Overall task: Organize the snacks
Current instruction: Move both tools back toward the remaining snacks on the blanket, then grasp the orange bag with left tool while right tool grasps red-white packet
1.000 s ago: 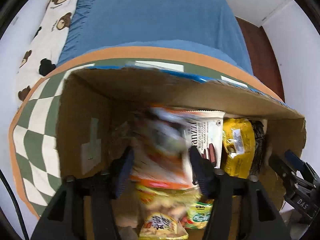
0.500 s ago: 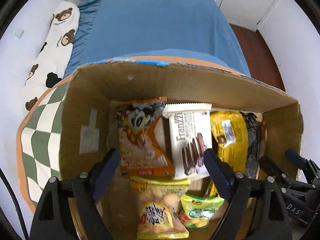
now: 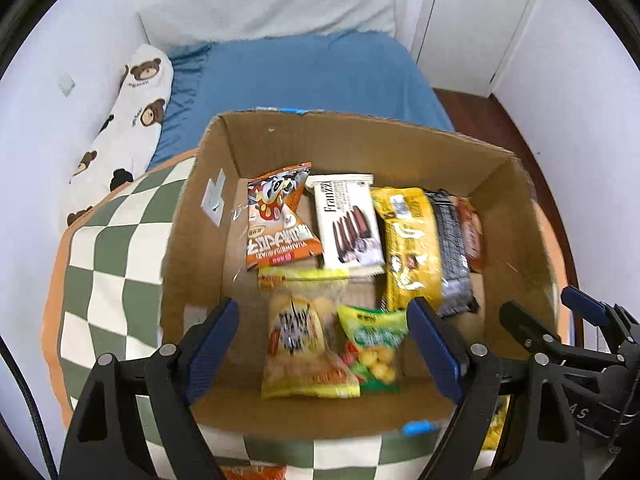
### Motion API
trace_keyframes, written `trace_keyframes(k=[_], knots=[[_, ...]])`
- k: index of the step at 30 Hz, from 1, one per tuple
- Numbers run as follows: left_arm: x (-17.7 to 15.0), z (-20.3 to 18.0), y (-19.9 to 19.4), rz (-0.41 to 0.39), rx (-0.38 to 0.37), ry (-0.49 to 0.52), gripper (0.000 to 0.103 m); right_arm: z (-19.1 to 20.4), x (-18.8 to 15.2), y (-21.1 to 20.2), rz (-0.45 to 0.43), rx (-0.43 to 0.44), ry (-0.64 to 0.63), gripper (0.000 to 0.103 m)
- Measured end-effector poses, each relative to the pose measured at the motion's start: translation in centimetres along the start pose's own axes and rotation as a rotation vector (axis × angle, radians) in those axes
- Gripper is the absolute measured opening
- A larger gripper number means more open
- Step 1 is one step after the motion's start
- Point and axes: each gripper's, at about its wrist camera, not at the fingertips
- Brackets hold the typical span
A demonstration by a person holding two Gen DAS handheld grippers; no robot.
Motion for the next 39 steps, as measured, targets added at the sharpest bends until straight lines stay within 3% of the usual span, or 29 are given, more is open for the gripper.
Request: trace_keyframes(k=[8,16,24,28,33,36,39], knots=[[-3.6,0.2,-6.8,-0.135,-0.016,0.04,0.086,1.7,-4.1,-7.0,-0.11,-0.024,-0.035,0.097],[-6.4,0.7,-11.7,-0.205,-0.046,0.024,0.086,2.6,-6.9,-13.4,-0.22,-0.026,-0.022,0.097],[-10.6,2.3,-13.6,-0.176,-0.07,-0.016,0.086,2.8,-10.7,-17.2,-0.256,0.012,0.014,0.097],[-13.7,4.6,-11.0,-0.074,-0.032,-0.042,0.086,2.9,-14.4,-15.1,-0.134,0.1,0.052,0.097],[-18.6,8.3,-5.4,0.104,0.067,-0.079,0.086,2.9,-21.5,-8.1,0.132,0.225,0.155,0.097],[-21.8,10.1,-2.3,0.199,0.112,-0.096,0.086,2.0,-27.3,-3.2,0.31,0.332,0.322,0.097],[-24.6,11.7,-0.1,0.27,0.147,-0.112,0.086,0.8,-33.0,0.2,0.434,0.38,0.503,0.097]])
Point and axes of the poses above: each gripper's, at about its wrist camera, not at the fingertips, and y roughly the way its jaws point, z to its left, x to its top, and after that the axes turned 15 degrees about -y, right-handed
